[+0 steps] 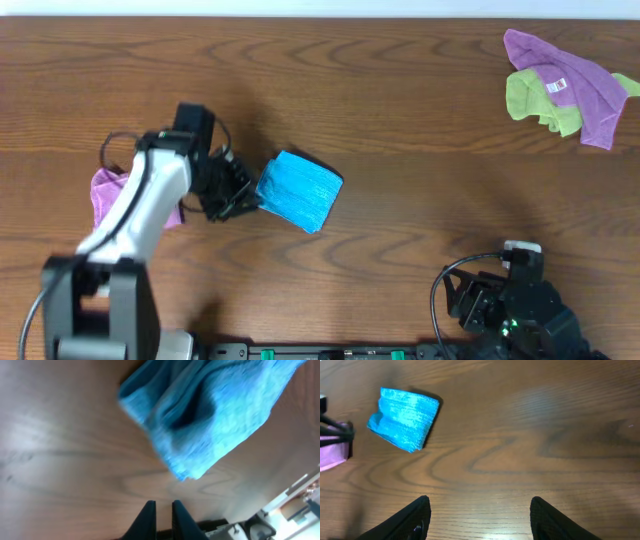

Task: Fold the cloth
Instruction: 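Retract the right gripper and grasp the blue bundle's left edge with the left gripper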

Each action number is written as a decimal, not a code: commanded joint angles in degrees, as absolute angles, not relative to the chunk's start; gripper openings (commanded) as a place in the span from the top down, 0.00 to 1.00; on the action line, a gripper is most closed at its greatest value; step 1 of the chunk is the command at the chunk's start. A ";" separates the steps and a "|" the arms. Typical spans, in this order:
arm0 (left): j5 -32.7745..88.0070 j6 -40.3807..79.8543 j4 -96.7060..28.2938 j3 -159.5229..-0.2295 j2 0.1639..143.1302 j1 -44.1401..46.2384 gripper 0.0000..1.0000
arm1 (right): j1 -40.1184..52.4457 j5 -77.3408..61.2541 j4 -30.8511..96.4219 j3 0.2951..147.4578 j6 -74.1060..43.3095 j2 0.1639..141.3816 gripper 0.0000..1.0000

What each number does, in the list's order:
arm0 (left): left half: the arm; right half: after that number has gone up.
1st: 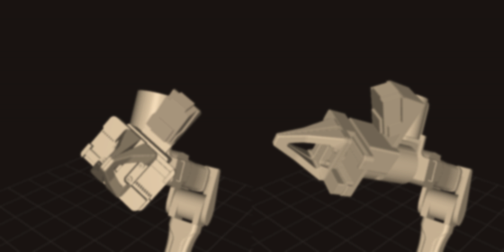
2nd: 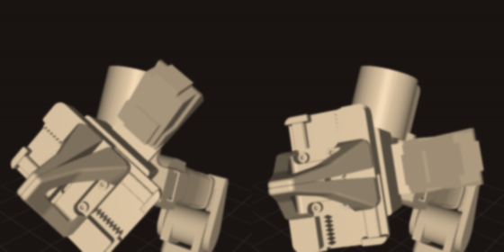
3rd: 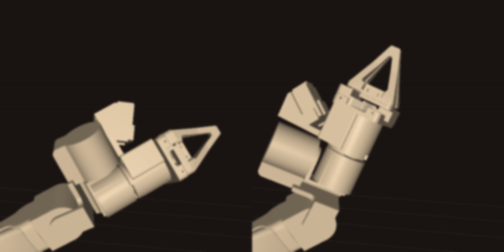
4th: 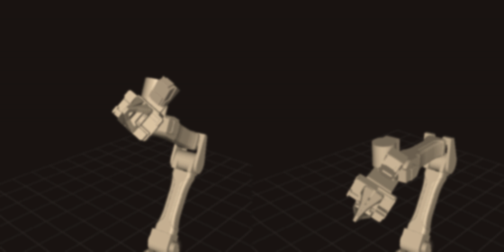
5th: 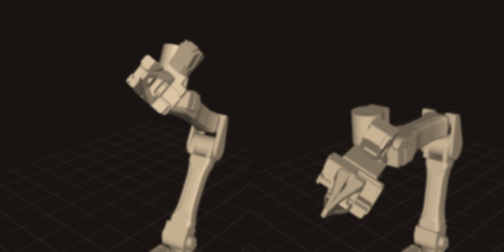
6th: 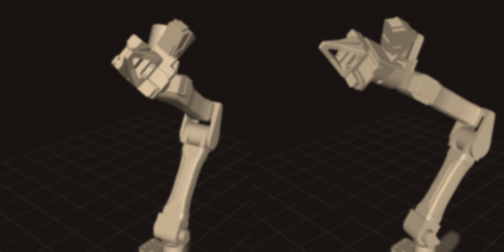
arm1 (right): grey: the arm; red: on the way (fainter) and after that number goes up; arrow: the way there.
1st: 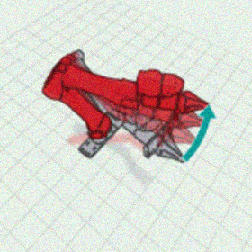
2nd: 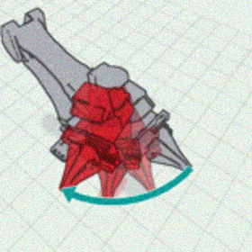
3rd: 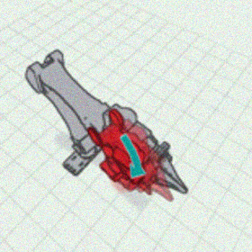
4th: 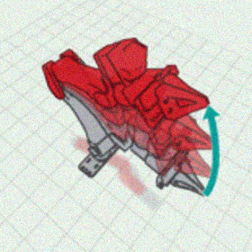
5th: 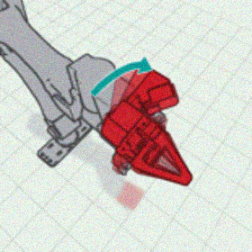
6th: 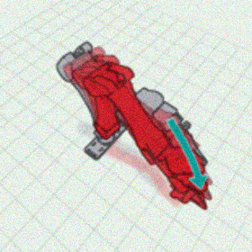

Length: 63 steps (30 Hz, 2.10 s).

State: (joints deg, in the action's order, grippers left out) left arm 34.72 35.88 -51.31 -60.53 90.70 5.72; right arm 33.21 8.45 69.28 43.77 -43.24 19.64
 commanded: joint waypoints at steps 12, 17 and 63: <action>35.97 51.03 -30.68 -34.50 68.86 5.43 0.71 | 32.93 8.29 69.41 43.57 -44.01 19.49 0.36; 41.39 51.92 -16.51 -28.10 68.71 5.45 0.59 | 32.91 8.14 69.23 43.57 -43.59 19.51 0.36; 30.70 56.01 4.93 -27.53 81.73 10.17 0.05 | 32.91 7.44 67.90 43.57 -43.22 19.51 0.37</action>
